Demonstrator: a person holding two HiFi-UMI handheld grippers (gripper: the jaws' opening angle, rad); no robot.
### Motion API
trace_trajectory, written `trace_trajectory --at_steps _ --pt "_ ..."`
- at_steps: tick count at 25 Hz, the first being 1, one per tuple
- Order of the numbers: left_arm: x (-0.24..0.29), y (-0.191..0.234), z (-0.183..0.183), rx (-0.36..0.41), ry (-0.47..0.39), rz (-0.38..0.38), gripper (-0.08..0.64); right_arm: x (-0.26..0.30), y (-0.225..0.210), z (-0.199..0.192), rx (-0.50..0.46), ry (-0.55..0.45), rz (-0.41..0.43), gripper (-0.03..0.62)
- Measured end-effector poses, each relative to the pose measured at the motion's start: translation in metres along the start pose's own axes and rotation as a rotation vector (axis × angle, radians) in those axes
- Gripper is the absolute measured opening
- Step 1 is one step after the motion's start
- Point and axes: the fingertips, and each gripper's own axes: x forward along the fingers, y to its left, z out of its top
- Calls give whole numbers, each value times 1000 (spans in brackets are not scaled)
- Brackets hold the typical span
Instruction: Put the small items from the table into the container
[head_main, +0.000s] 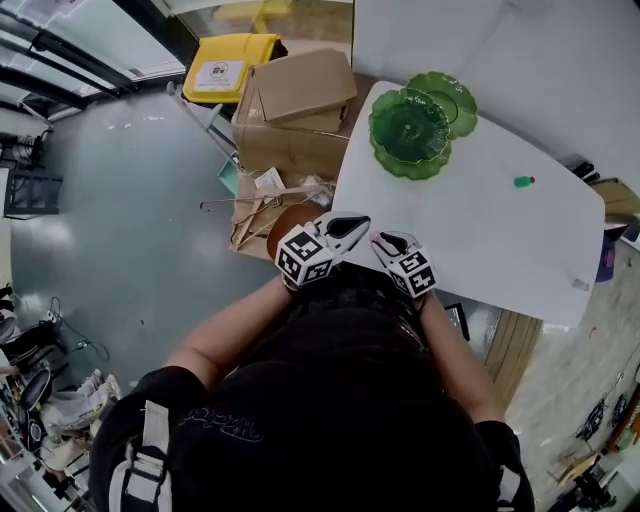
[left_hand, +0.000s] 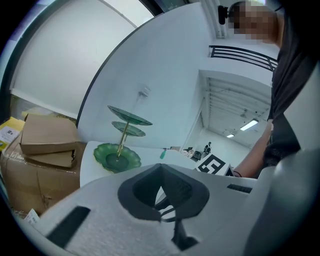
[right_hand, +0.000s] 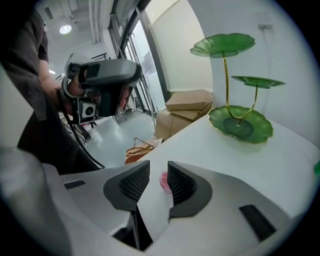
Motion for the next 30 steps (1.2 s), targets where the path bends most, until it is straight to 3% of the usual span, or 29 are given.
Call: trace_trajectory --at_steps 8,18,30 --pt "-9 -7 -12 -9 19 4 5 16 -6 -18 -58 78 -56 101" --pt "-18 -7 -17 -8 32 30 3 18 -13 -24 -58 92 -81 88" --pt "-8 -21 -12 17 37 -8 5 -18 -10 2 -49 -11 -101 74"
